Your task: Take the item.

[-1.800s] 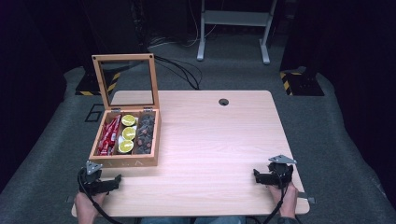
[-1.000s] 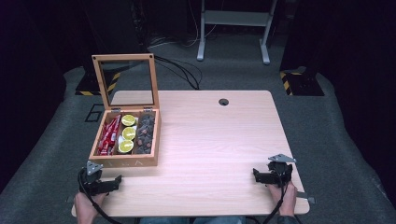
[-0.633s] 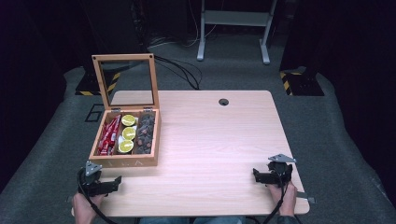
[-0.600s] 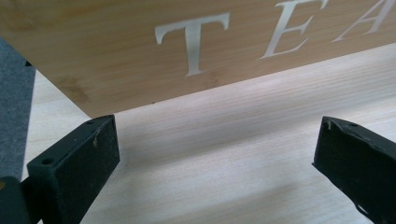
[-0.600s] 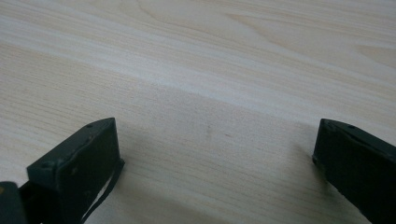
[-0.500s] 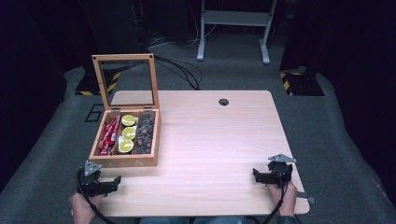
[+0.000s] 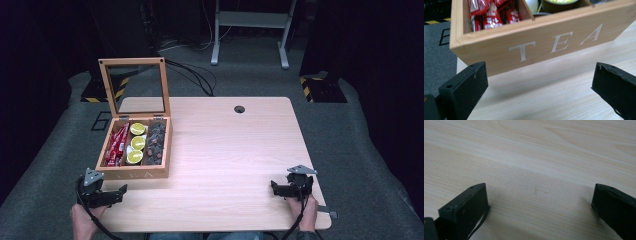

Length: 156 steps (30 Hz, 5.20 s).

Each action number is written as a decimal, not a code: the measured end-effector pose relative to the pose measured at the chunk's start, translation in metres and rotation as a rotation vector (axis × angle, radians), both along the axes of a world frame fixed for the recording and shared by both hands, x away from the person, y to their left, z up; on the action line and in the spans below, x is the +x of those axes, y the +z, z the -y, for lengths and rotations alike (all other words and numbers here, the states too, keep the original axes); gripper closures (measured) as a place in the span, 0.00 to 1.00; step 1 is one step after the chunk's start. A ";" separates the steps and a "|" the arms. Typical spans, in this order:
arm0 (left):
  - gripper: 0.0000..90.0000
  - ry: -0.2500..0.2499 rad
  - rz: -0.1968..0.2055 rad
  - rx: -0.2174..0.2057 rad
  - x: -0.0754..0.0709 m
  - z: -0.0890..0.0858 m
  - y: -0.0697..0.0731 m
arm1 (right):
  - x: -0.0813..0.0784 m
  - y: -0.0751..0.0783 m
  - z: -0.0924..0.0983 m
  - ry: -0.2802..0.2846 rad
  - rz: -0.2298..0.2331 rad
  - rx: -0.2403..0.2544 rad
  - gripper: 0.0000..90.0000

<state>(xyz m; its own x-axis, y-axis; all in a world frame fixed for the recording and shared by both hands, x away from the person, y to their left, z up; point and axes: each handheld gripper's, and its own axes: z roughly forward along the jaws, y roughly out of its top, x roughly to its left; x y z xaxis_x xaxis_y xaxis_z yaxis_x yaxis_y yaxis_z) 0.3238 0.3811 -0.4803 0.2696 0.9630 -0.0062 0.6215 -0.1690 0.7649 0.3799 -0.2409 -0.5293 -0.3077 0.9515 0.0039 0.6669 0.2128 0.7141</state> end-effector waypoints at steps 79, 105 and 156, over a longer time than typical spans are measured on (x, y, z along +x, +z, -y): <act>0.39 -0.107 -0.029 -0.088 0.094 0.033 0.023 | -0.001 0.000 0.000 0.003 0.008 -0.009 0.00; 0.42 -0.112 0.010 -0.090 0.089 0.033 0.030 | -0.001 0.000 0.000 -0.002 0.006 -0.002 0.00; 0.42 -0.196 0.155 -0.046 0.080 0.071 0.080 | -0.001 0.000 0.000 -0.004 0.007 -0.002 0.00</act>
